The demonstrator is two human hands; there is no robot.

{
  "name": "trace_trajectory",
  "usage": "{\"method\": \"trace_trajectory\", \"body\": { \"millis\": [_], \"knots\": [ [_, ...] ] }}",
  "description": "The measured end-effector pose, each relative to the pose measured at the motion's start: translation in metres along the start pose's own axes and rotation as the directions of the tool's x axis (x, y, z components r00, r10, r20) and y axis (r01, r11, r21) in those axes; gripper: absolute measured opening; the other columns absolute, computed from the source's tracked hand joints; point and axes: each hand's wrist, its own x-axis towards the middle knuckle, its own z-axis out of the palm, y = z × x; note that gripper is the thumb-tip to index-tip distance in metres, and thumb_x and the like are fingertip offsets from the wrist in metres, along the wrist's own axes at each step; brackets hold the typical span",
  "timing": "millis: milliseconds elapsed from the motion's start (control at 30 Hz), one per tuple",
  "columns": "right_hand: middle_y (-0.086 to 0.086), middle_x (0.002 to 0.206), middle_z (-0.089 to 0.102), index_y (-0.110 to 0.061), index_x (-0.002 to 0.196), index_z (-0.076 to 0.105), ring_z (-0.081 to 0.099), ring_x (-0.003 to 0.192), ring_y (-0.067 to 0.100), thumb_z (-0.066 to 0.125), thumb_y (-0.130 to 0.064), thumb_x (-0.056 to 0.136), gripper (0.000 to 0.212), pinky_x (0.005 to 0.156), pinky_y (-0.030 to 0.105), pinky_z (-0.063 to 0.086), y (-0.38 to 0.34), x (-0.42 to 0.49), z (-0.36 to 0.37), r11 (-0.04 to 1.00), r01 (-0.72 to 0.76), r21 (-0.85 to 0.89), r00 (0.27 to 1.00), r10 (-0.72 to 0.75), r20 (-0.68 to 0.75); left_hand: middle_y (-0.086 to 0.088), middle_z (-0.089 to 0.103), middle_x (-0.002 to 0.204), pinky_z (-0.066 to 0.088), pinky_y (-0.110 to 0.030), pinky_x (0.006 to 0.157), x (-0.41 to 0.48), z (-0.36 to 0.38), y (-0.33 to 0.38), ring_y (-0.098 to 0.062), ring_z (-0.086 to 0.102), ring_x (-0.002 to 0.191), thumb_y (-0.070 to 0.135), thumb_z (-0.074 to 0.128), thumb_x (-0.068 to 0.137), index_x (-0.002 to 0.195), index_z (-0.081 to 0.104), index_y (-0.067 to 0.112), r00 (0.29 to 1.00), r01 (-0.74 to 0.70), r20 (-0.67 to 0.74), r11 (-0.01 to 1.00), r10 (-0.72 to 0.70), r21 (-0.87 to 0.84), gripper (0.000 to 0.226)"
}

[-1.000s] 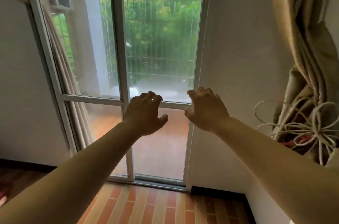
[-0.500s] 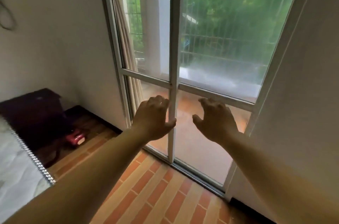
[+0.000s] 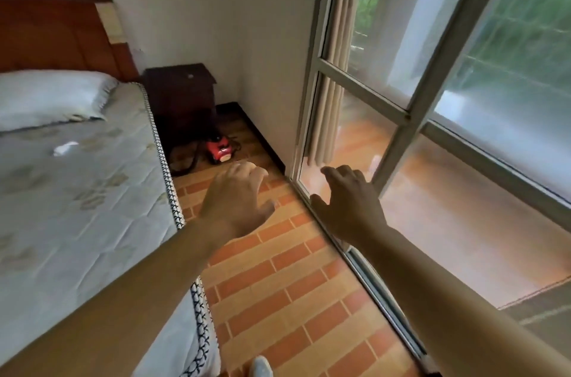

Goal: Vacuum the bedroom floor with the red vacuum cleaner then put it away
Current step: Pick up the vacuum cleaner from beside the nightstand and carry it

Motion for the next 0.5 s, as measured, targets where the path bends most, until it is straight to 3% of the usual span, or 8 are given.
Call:
{"method": "trace_trajectory", "body": {
  "millis": [267,500],
  "knots": [
    [0.009,0.137,0.057,-0.019,0.152,0.045,0.051,0.122,0.029,0.059,-0.043,0.099,0.06,0.095,0.04,0.048,-0.023,0.108,0.05,0.995,0.087,-0.055,0.988,-0.079,0.135,0.0,0.054,0.138,0.043,-0.04,0.101,0.051,0.048,-0.075,-0.02,0.051,0.122,0.06,0.052,0.089,0.137,0.051,0.025,0.985,0.167,0.063,0.983,-0.162,-0.08,0.059],
    [0.007,0.138,0.057,-0.019,0.144,0.051,0.052,0.122,0.028,0.059,-0.045,0.098,0.054,0.096,0.041,0.048,-0.05,0.178,0.081,0.988,0.151,-0.017,0.98,-0.148,0.133,0.001,0.053,0.139,0.042,-0.038,0.103,0.092,0.053,-0.115,-0.019,0.049,0.125,0.058,0.055,0.09,0.137,0.051,0.025,0.975,0.217,0.054,0.974,-0.213,-0.071,0.058]
  ]
}}
